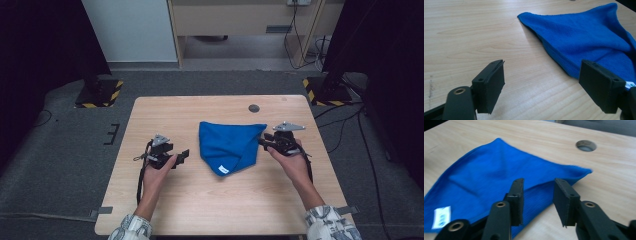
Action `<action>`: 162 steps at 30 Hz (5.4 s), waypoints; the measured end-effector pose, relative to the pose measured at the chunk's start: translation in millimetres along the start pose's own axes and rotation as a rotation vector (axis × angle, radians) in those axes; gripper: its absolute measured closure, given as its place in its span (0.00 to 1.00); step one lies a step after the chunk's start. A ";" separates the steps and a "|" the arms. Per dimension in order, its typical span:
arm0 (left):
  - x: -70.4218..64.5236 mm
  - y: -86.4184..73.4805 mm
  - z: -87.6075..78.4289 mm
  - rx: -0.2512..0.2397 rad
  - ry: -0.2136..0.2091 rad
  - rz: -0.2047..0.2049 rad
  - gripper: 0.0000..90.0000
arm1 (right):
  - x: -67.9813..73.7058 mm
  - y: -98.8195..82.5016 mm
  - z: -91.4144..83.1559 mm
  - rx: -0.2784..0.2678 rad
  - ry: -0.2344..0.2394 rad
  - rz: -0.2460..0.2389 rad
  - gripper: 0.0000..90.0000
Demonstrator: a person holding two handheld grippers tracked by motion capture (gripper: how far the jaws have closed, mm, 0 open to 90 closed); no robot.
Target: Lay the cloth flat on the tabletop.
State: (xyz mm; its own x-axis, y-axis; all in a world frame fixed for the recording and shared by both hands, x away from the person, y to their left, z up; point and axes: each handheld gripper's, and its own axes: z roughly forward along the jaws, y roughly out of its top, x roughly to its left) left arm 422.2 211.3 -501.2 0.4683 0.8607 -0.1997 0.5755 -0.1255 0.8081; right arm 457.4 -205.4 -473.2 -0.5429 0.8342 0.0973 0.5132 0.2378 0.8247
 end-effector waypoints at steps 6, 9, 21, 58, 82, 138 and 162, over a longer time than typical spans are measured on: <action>-18.2 -5.6 -8.2 -0.004 -0.037 0.027 0.22 | 24.6 -16.1 -10.2 -0.020 0.051 -0.011 0.75; -27.4 -14.8 -12.3 0.012 -0.044 0.035 0.26 | 32.7 -18.7 -17.2 -0.024 0.044 -0.036 0.79; -43.4 -20.9 -1.3 0.048 -0.035 0.092 0.25 | 58.9 -29.9 -14.2 0.007 0.096 -0.079 0.88; -73.8 -20.3 13.7 0.066 -0.102 0.126 0.21 | 86.8 -53.6 38.2 0.166 0.046 -0.146 0.64; -84.2 -15.9 17.4 0.047 -0.158 0.131 0.17 | 86.1 -54.8 38.8 0.153 0.084 -0.130 0.88; -74.3 -18.5 39.8 0.119 -0.058 0.210 0.96 | 54.3 -51.6 8.9 0.125 0.059 -0.084 0.95; -59.0 -14.4 33.8 0.115 -0.052 0.176 0.97 | 5.5 -56.9 -15.4 0.120 0.012 0.006 0.95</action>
State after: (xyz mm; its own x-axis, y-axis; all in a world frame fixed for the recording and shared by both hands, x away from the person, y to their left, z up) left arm 408.9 145.6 -519.8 0.6005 0.7943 -0.0917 0.5528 -0.3296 0.7654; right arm 414.9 -221.9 -511.0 -0.5473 0.8298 0.1093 0.5917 0.2911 0.7518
